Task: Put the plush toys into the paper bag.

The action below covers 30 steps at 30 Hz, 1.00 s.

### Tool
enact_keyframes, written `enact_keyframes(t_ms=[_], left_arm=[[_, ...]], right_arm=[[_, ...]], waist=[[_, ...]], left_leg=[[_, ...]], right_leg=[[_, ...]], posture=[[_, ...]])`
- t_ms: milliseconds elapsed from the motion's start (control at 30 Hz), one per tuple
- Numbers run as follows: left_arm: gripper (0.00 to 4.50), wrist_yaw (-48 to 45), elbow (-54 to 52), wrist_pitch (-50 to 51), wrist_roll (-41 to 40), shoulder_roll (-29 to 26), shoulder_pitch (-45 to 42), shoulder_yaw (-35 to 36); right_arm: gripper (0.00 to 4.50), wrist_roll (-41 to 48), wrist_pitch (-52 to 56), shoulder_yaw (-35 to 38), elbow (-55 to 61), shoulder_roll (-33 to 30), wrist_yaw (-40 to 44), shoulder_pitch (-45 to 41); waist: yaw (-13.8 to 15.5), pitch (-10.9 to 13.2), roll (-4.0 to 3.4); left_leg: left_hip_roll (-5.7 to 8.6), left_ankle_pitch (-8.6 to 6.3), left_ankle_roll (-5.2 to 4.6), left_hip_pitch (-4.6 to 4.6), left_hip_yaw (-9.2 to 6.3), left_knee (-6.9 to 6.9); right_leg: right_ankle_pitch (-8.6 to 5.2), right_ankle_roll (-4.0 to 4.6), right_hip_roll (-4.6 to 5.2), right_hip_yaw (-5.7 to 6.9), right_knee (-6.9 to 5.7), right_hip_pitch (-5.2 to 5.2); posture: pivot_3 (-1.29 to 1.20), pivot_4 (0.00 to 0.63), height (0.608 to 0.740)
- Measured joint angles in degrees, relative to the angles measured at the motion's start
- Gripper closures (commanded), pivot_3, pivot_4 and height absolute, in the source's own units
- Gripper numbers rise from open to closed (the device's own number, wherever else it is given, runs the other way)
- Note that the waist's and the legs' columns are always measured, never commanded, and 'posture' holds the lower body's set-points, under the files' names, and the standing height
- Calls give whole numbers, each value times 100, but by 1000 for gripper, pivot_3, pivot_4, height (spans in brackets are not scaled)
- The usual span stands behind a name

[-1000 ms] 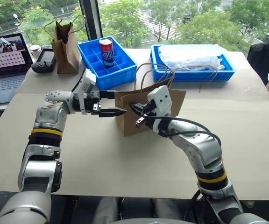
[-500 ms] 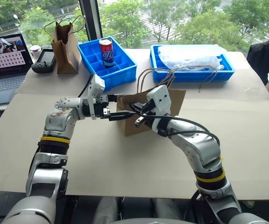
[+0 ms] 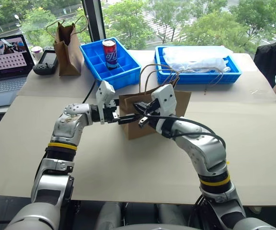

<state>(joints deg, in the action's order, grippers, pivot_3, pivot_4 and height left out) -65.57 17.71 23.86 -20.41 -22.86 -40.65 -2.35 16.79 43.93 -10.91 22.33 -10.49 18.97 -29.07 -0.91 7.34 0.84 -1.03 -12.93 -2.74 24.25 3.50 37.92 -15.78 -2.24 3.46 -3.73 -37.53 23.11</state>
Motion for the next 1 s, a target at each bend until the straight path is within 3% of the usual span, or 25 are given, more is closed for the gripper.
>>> enact_keyframes(t_ms=[300, 533, 700, 833, 1000], left_arm=[[4305, 74, 0, 20, -12, 53, 14, 2], [4411, -33, 21, -12, -8, -19, 12, 2], [4411, -390, 337, -386, 10, -122, -161, -22], [4411, -912, 671, -1003, 46, -252, -453, -39], [4411, -1800, 926, -1598, 1, -284, -614, -61]], right_arm=[[4500, -26, 1, 45, 28, -44, -23, -4], [4500, 47, 133, 326, 344, -224, -32, -229], [4500, 929, 771, 1066, 1114, -154, -29, -423], [4500, 2595, 1493, 2268, 1843, -571, 39, -670], [4500, 5334, 1878, 4122, 1789, -2326, -295, -750]], waist=[[-3, 0, 0], [-2, 0, 0], [8, 0, 0], [37, 0, 0], [62, 1, 0]], left_leg=[[0, 0, 0, 0, 0, 0], [-1, 0, 0, 0, 0, 0], [-1, 0, 0, 3, 0, 0], [0, 0, -1, 3, -1, 0], [1, -6, -10, 3, 1, -11]], right_leg=[[0, 0, 0, 0, 0, 0], [0, 0, -1, 0, 0, 1], [0, 0, 0, 0, 1, 2], [0, 0, 8, 6, 9, -6], [0, 0, 19, 12, 47, -22]], posture=[[0, 150, 724], [0, 150, 724], [0, 150, 724], [0, 150, 724], [0, 150, 724]])
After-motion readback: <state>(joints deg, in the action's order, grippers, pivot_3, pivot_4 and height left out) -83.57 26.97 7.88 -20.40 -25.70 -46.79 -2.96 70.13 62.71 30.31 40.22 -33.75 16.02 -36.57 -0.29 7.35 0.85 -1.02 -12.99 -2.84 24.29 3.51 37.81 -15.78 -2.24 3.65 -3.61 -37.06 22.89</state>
